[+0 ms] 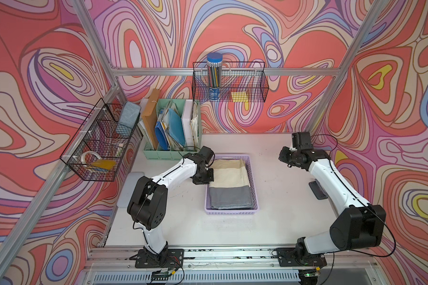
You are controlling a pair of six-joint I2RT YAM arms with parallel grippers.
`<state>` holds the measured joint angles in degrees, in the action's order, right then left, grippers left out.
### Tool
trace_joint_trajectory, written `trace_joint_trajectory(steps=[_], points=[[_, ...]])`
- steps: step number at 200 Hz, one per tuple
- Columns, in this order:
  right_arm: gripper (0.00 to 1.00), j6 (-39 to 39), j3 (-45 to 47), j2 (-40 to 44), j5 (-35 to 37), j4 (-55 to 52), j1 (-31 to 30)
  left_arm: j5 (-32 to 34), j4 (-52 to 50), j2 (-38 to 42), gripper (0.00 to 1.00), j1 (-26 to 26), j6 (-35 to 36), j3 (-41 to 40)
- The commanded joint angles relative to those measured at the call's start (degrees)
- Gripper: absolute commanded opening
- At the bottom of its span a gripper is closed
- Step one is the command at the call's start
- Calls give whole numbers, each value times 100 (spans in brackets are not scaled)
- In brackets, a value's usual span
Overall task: Put the folded pillowcase in the basket
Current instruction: Move the basket to the center of the board, then reset both arms
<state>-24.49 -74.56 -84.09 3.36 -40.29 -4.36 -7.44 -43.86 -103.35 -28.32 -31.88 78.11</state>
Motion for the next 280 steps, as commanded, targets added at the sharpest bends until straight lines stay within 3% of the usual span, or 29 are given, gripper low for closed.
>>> trace_joint_trajectory(steps=[1,37,59,76,93,106,151,159,165,169,174,180,188,191,210,218,249,262,280], points=[[31,73,-68,127,54,-119,-3,-169,17,-209,24,-34,223,253],[43,102,45,206,157,-116,-6,-116,192,124,76,-34,7,-127],[45,89,91,200,183,-70,-7,36,140,463,93,-35,-112,-296],[48,74,66,218,184,-40,-8,313,-109,781,98,-37,-184,-312],[52,52,61,264,228,15,-4,866,-506,1069,98,-34,-218,-240],[65,51,19,230,301,-17,-5,1219,-842,1163,99,-38,-198,-167],[66,56,121,578,420,210,-10,2113,-1199,1684,99,-34,-61,-237],[69,55,131,723,562,253,-11,2192,-1051,1965,86,-34,52,-264],[96,57,104,832,757,259,-27,2292,-944,2173,67,-34,160,-240],[98,51,71,901,956,244,-44,2436,-901,2305,58,-35,196,-196],[98,54,0,965,1190,191,-81,2604,-849,2451,55,-39,273,-134],[98,83,-104,1050,1493,165,-146,2782,-764,2608,59,-34,429,-46],[98,191,-155,1194,1964,272,-297,3079,-620,2801,93,-39,633,55],[98,263,-147,1262,2150,348,-372,3205,-543,2874,98,-34,713,78],[98,842,140,1677,2810,1245,-701,3973,97,3295,99,-34,1192,-5],[98,705,383,1849,2845,1680,-708,4320,337,3453,99,-34,1233,-108],[98,971,1843,2035,1760,3897,-711,4502,2040,4154,99,-34,1953,-1239],[98,1156,2067,1776,1433,4049,-709,4615,2792,4457,99,-38,2037,-1882],[98,1351,2175,1532,1413,4032,-708,4523,4051,4787,99,-34,2726,-2915]])
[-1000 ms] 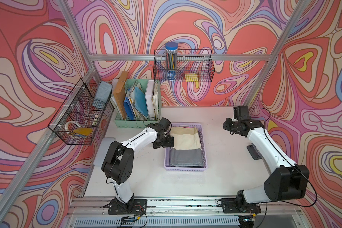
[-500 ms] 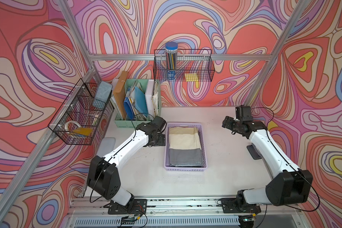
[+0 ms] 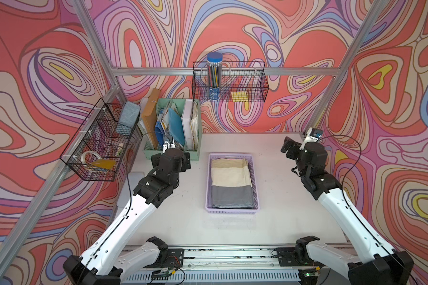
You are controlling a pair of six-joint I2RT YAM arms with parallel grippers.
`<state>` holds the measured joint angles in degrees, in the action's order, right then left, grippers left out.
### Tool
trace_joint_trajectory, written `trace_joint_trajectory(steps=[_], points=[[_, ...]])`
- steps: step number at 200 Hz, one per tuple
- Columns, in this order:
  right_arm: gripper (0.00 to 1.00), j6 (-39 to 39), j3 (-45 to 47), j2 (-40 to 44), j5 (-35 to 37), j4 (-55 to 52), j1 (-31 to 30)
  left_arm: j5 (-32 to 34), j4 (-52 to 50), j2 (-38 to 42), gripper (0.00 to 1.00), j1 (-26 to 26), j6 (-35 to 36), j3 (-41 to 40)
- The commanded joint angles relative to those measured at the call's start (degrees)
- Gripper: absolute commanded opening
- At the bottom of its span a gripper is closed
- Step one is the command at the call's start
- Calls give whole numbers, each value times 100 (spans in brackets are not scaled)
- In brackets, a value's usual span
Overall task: Put the folded pillowcase in the basket
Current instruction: Reset both arms
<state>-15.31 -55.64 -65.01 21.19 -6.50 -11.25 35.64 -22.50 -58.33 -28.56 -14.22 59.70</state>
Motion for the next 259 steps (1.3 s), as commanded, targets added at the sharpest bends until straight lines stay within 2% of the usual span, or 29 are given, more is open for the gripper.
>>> trace_joint_trajectory(steps=[1,20,35,41,50,58,71,86,106,116,137,159,177,185,192,197,206,220,233,247,256,259], points=[[98,433,283,-376,-370,653,-20,198,1977,299,99,-10,1006,-1141],[98,911,847,-340,-705,1572,-20,67,3556,661,99,55,1617,-2323],[98,1408,1241,-327,-1135,2244,-10,-740,4237,812,99,441,2062,-2948],[98,1621,1316,-332,-1317,2321,-15,-706,4415,806,99,602,1880,-3275],[98,1750,1433,-368,-1375,2427,-13,-515,4419,807,99,940,1124,-3410],[98,1747,1626,-425,-1357,2653,25,-789,4350,832,99,1377,636,-3522],[98,1822,2000,-537,-1475,3151,90,-1507,4974,693,99,1944,895,-3869],[98,1946,2330,-639,-1589,3510,103,-1278,5292,125,99,2269,864,-3914],[98,1811,2607,-840,-1320,3520,131,-1150,5971,-833,99,2363,1221,-3985],[98,1676,2692,-850,-1126,3389,137,-907,6221,-1130,99,2366,795,-4031],[98,1732,2947,-843,-1096,3421,182,-1416,6737,-1739,99,2371,1186,-4114],[98,1766,3307,-1007,-1096,4094,304,-1353,7936,-2475,99,2372,1176,-4309],[98,1877,3542,-1414,-1206,5002,342,-1939,7169,-2573,99,2372,1285,-3941],[98,2001,3576,-1555,-1241,5281,344,-2092,7529,-2905,99,2368,1413,-3935],[98,1926,3573,-1639,-1145,5462,349,-1963,8169,-3169,99,2373,1470,-4050],[98,1808,3576,-1737,-1027,5661,359,-1930,8081,-3124,99,2372,1421,-4068],[98,1753,3589,-1960,-986,6100,365,-1972,7337,-2889,99,2372,1293,-3906],[98,2113,3713,-2347,-1316,6985,364,-1950,8074,-3132,99,2377,1434,-4053],[98,2150,3737,-2617,-1441,7164,368,-1990,7582,-2910,99,2389,1309,-4005],[98,1990,3962,-2973,-1169,7879,386,-1955,7952,-3103,99,2394,1399,-4024],[98,1966,4005,-3472,-1196,8717,506,-1965,7578,-2989,99,2398,1316,-3946],[98,2013,4052,-3608,-948,9050,478,-1968,7501,-2958,99,2394,1312,-3929]])
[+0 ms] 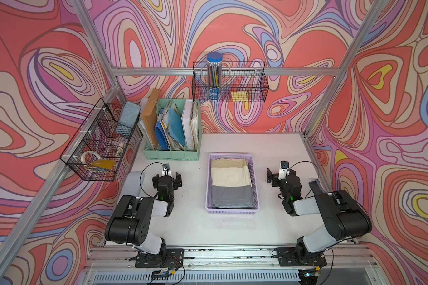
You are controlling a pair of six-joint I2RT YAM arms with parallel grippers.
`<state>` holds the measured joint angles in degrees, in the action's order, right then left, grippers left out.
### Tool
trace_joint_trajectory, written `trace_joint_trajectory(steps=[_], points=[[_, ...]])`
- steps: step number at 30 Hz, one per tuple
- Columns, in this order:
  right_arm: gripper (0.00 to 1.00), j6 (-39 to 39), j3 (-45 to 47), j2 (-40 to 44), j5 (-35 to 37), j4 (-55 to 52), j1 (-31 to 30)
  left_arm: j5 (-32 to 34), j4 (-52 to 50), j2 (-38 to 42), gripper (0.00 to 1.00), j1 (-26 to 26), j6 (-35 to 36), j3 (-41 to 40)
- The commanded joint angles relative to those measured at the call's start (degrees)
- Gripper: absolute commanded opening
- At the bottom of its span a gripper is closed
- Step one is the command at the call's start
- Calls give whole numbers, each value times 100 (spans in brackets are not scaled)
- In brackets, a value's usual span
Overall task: Put the folded pillowcase in the basket
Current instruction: Reset both arms
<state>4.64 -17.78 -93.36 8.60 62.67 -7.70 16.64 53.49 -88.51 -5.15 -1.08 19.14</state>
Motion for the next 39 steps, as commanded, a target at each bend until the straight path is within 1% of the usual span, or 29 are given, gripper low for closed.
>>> trace_joint_trajectory(steps=[1,2,3,5,6,8,10,30,34,39], points=[[98,22,280,-777,385,2151,105,-71,-114,65,99,55,-8,136],[98,-49,280,-669,648,1851,19,-57,3,10,99,58,13,125],[98,-84,105,-555,632,1341,20,-53,212,-65,99,58,65,94],[98,-242,-296,-475,507,484,140,-65,-47,33,99,58,11,131],[98,-375,-600,-453,366,-155,273,-86,-18,38,99,49,22,116],[98,-622,-950,-387,-333,-943,661,-82,198,-42,99,52,65,77],[98,-597,-911,-398,-302,-825,683,-91,24,17,99,48,31,114],[98,-597,-903,-403,-298,-792,683,-102,84,-27,99,47,35,114],[98,-601,-910,-402,-298,-801,683,-310,-107,-7,99,145,-25,188],[98,-612,-900,-393,-309,-787,687,-285,-17,9,99,147,-10,141]])
